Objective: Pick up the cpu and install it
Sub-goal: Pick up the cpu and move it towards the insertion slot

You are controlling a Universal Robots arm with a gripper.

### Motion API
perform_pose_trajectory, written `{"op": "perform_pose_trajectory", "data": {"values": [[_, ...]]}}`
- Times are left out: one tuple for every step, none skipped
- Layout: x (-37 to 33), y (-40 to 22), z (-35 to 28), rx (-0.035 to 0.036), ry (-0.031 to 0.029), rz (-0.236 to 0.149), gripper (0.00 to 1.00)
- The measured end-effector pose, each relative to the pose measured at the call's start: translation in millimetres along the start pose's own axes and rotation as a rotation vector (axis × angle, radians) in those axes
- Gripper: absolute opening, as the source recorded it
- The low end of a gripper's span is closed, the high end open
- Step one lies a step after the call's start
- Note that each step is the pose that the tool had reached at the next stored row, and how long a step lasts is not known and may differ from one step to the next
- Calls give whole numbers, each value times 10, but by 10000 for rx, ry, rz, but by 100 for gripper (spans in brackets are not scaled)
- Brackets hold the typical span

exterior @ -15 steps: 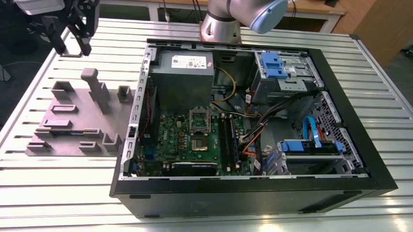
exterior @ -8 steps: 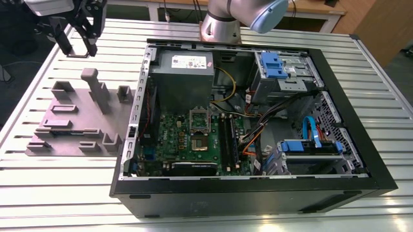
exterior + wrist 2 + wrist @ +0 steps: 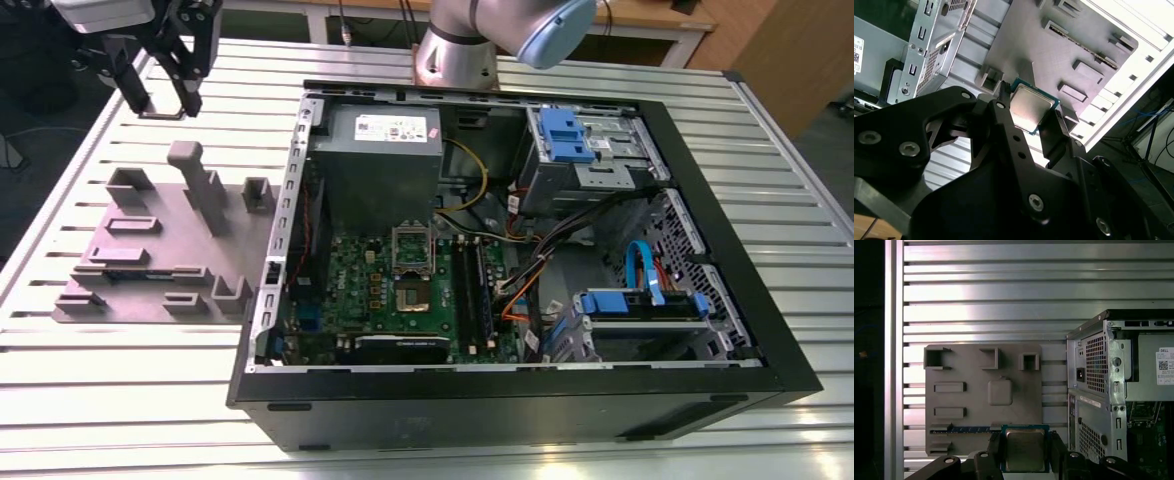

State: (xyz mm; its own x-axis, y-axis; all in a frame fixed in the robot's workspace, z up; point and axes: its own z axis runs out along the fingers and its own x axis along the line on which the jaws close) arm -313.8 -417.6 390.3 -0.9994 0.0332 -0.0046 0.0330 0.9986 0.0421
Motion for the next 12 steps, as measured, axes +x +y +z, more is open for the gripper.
{"op": "perform_pose_trajectory", "data": {"values": [[0,0,0,0,0,0,47],[0,0,0,0,0,0,47],[0,0,0,0,0,0,47],[0,0,0,0,0,0,47],[-1,0,0,0,-1,0,47],[-8,0,0,0,0,-2,47],[-30,0,0,2,2,-2,47],[-58,1,0,3,5,-1,47],[-86,1,1,1,4,-1,47],[-117,0,1,2,5,0,47],[-136,-6,2,2,5,0,47],[-139,-22,3,3,6,0,47]]}}
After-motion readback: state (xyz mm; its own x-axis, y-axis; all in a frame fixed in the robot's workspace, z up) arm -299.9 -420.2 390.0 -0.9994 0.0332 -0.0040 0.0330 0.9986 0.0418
